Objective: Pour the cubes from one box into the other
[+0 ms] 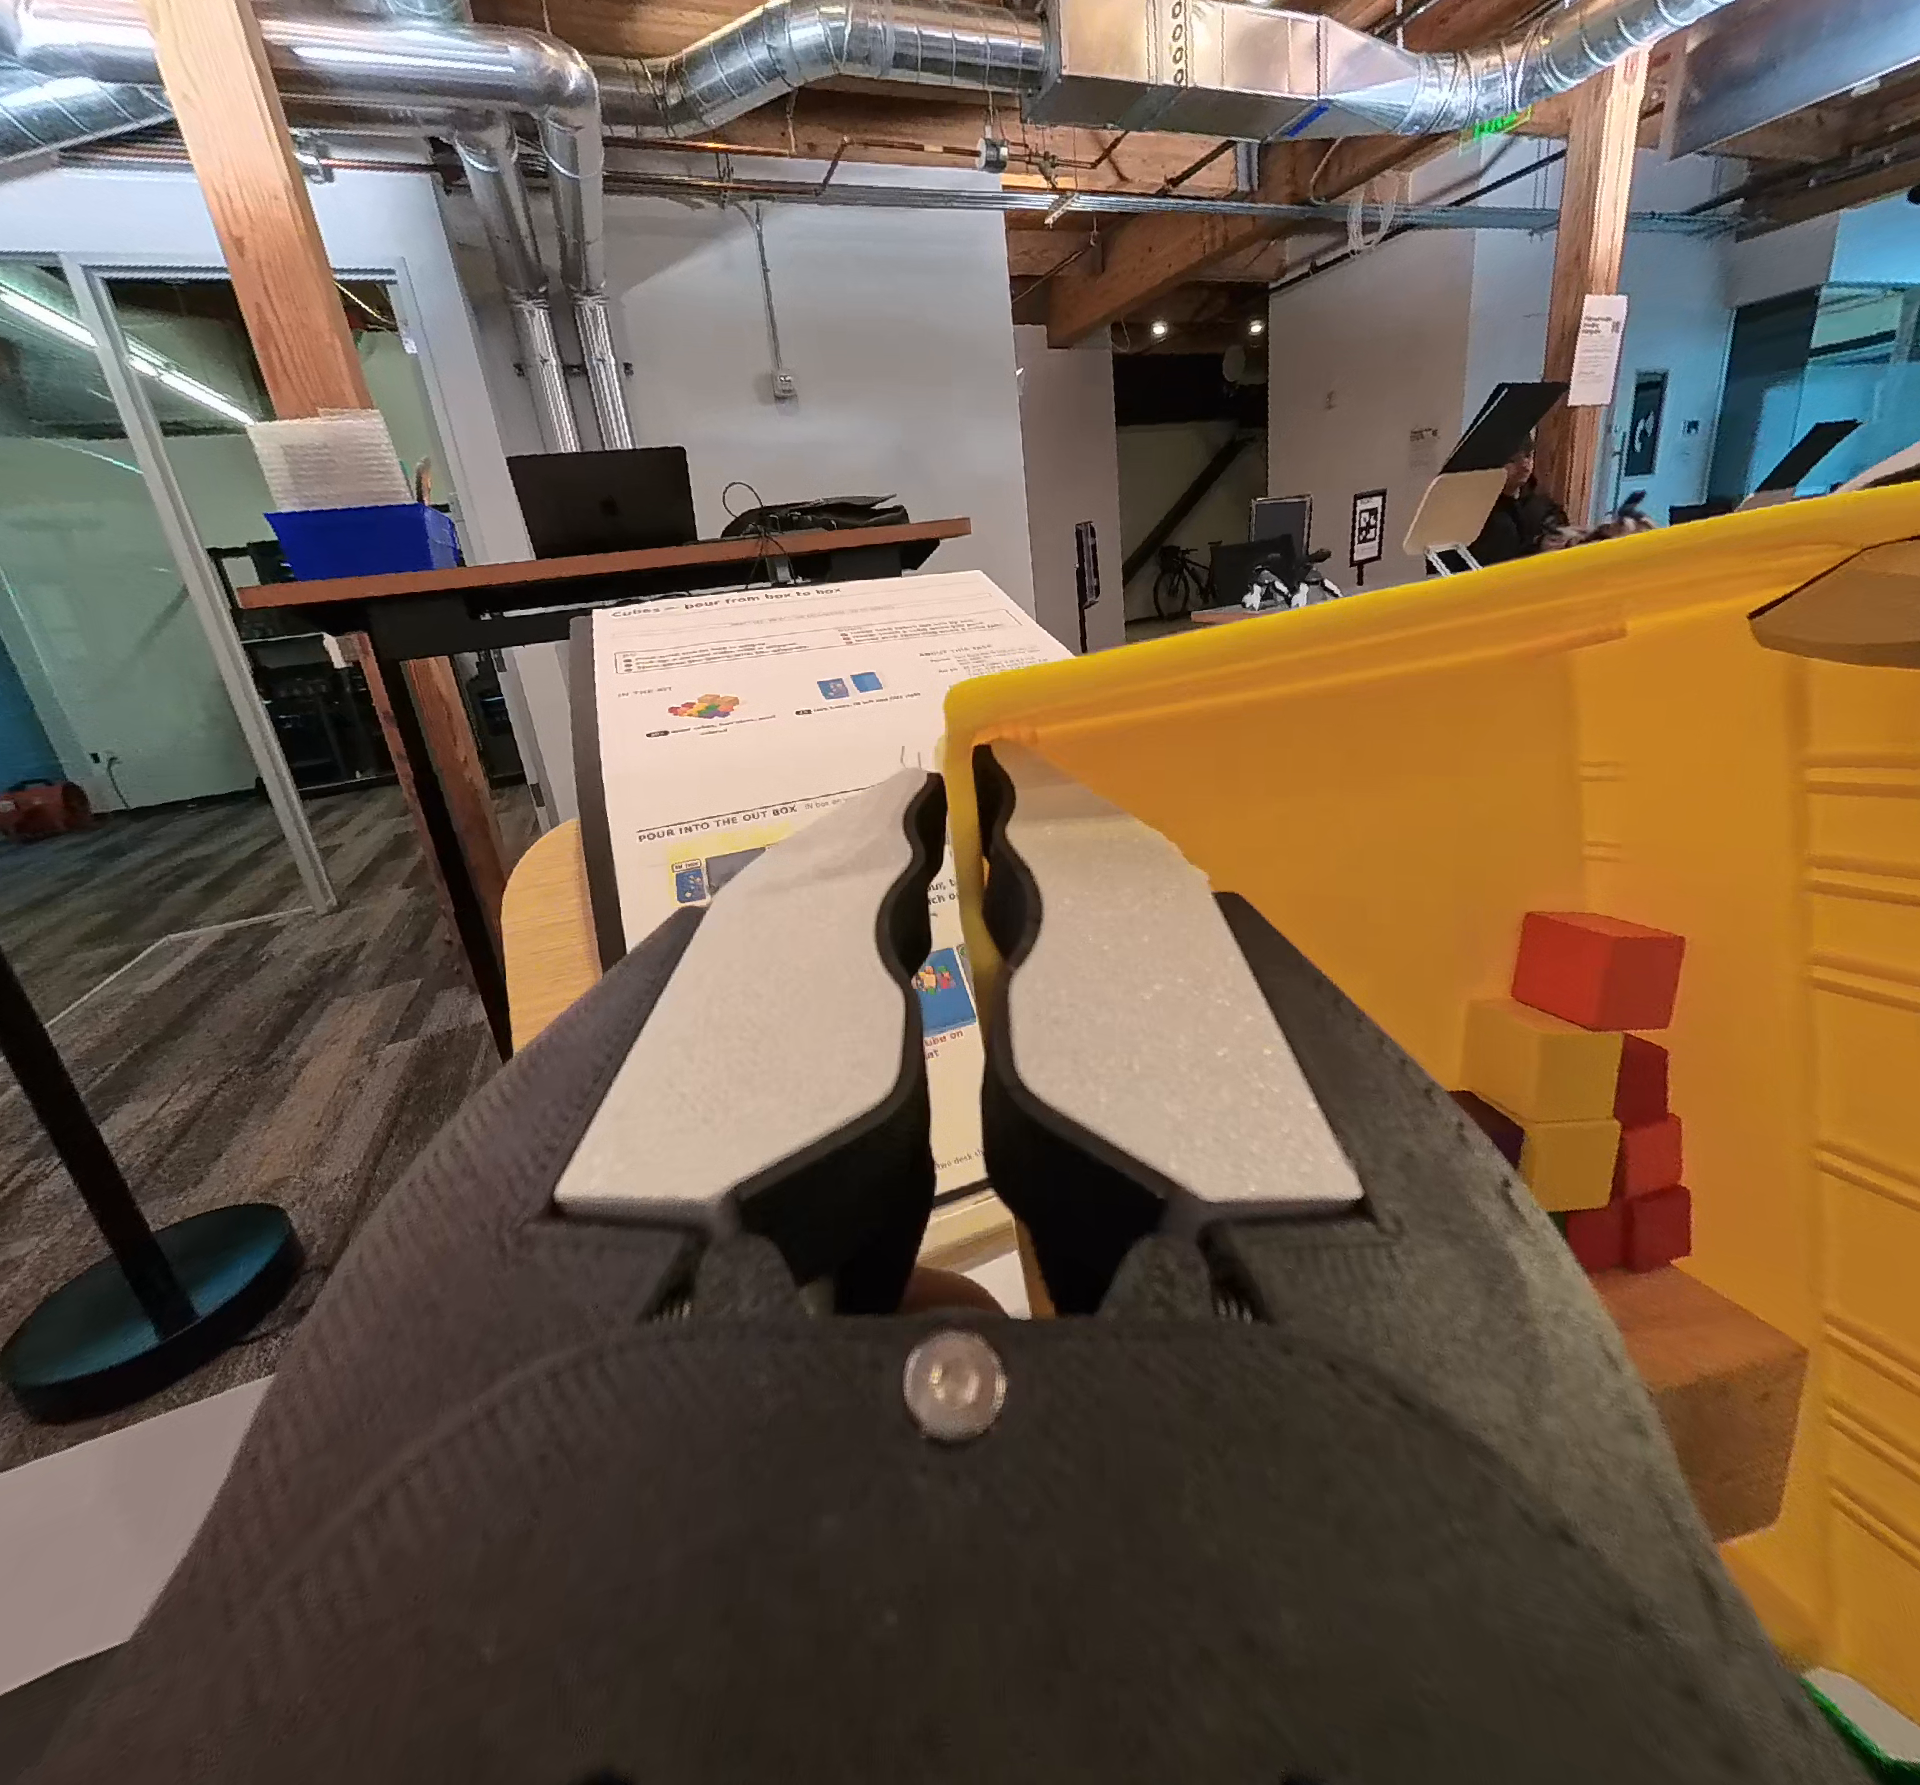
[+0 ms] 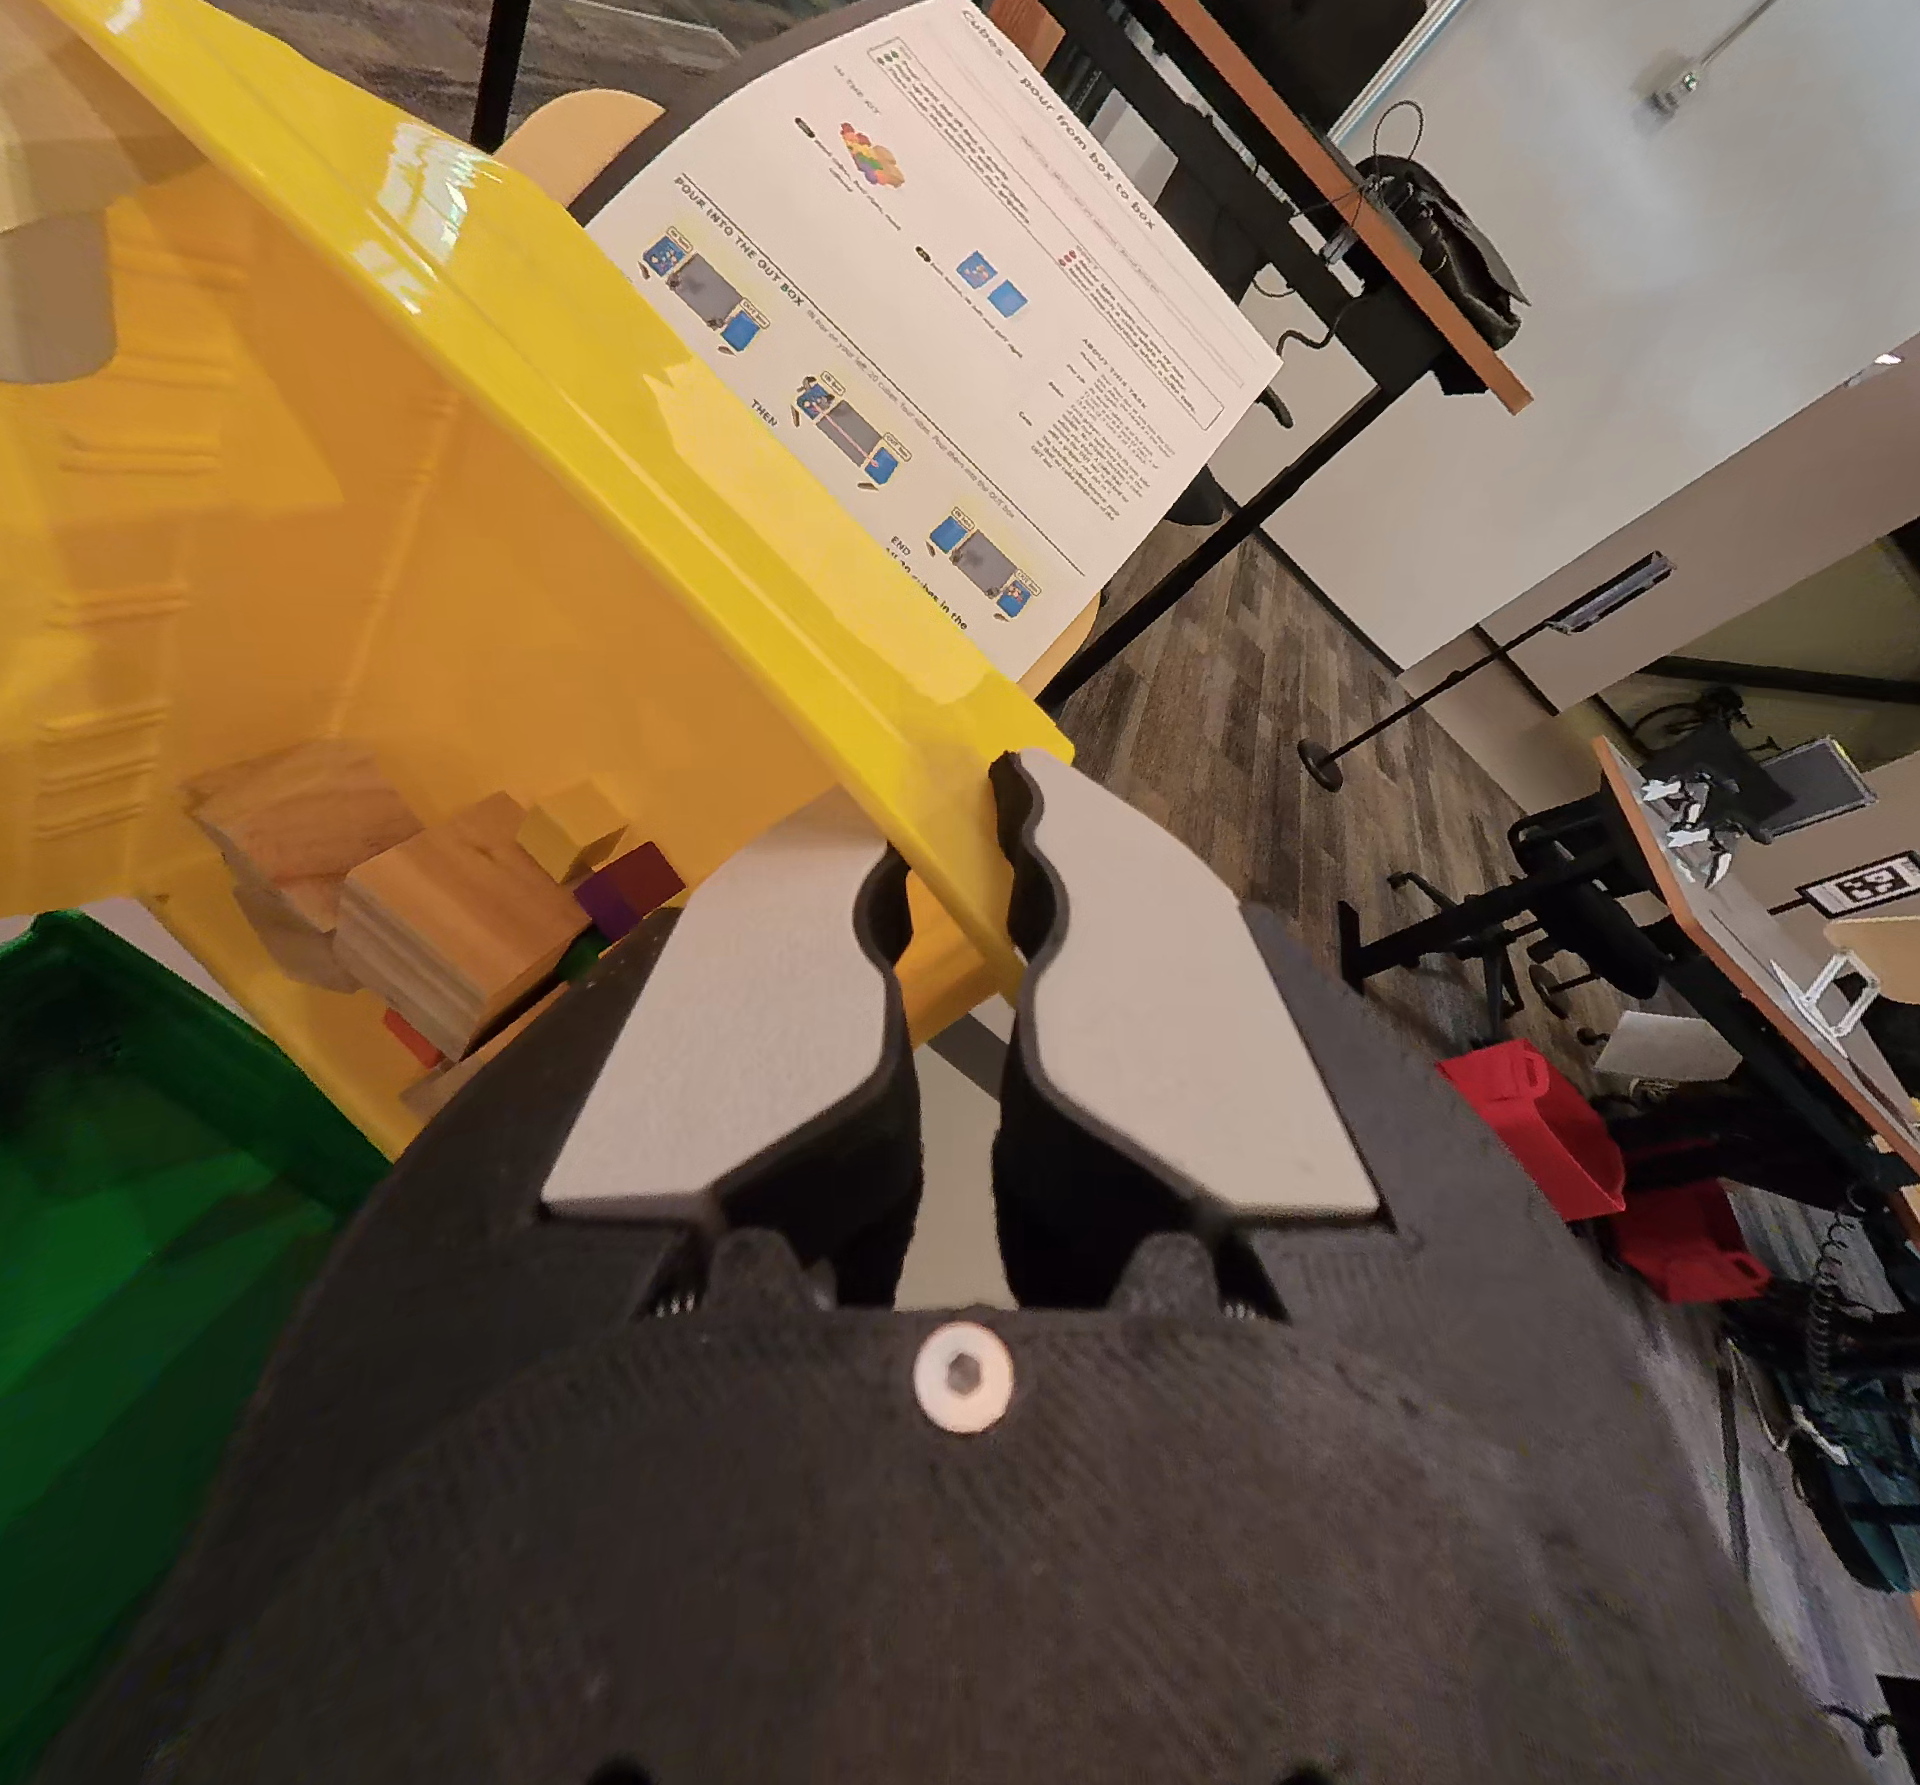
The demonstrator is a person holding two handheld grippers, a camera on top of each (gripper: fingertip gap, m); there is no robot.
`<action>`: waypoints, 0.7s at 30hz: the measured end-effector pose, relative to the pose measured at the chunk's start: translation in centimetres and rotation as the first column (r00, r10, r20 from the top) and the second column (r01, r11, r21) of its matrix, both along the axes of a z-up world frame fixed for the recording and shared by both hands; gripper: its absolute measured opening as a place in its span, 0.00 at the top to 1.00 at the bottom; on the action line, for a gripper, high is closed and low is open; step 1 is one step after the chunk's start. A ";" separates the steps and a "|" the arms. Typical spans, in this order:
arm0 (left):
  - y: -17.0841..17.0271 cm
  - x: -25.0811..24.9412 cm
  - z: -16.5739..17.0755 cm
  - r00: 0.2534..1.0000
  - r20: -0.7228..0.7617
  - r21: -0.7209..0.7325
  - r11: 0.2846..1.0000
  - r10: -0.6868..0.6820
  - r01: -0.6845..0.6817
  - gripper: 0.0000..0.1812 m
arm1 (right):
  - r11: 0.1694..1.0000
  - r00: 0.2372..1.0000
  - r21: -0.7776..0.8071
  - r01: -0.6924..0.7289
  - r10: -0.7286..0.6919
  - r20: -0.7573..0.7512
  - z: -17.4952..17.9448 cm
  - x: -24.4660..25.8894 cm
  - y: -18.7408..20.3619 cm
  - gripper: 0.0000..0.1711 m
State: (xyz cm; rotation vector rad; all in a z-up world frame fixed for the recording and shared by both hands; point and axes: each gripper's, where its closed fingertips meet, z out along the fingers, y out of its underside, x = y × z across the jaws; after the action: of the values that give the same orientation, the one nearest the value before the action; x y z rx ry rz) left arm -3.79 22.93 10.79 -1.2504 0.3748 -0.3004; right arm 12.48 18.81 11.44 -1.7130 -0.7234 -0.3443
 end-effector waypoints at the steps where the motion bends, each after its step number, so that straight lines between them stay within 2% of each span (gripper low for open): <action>1: -0.1 0.0 0.1 1.000 0.002 0.003 1.000 0.000 0.000 0.97 | 1.000 1.000 0.004 -0.002 0.002 0.001 0.0 0.0 0.0 0.94; 21: -1.0 -0.7 0.1 0.999 0.048 0.026 1.000 0.015 -0.016 0.97 | 0.999 1.000 0.037 -0.020 0.020 0.004 0.2 -0.6 -0.6 0.94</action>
State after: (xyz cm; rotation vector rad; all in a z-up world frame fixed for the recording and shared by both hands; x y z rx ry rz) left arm -4.52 21.93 10.93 -1.2177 0.3271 -0.3109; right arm 11.86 18.24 11.67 -1.6697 -0.7329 -0.3450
